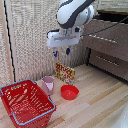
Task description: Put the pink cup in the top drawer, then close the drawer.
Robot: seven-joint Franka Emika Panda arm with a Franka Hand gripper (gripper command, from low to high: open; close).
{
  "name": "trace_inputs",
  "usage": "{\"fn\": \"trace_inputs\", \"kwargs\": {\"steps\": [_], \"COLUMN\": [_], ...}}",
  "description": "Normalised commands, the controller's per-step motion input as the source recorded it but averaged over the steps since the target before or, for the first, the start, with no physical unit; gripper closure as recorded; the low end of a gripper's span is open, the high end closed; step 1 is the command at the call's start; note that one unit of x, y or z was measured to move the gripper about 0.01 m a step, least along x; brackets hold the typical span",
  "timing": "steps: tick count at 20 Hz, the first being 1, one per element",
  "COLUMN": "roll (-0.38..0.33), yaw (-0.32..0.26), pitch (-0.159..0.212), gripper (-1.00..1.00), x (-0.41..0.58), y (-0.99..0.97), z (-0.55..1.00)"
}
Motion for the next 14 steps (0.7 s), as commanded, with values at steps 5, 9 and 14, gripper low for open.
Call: {"fn": "trace_inputs", "kwargs": {"steps": [5,9,14], "roll": [-0.022,-0.012,-0.012], "yaw": [0.025,0.034,0.037], "pitch": [0.022,0.013,0.004], "gripper": [-1.00,-1.00,-1.00], "x": [0.066,0.133,0.163], "y": [0.23,0.21,0.19], "z": [-0.40,-0.41,-0.40]}}
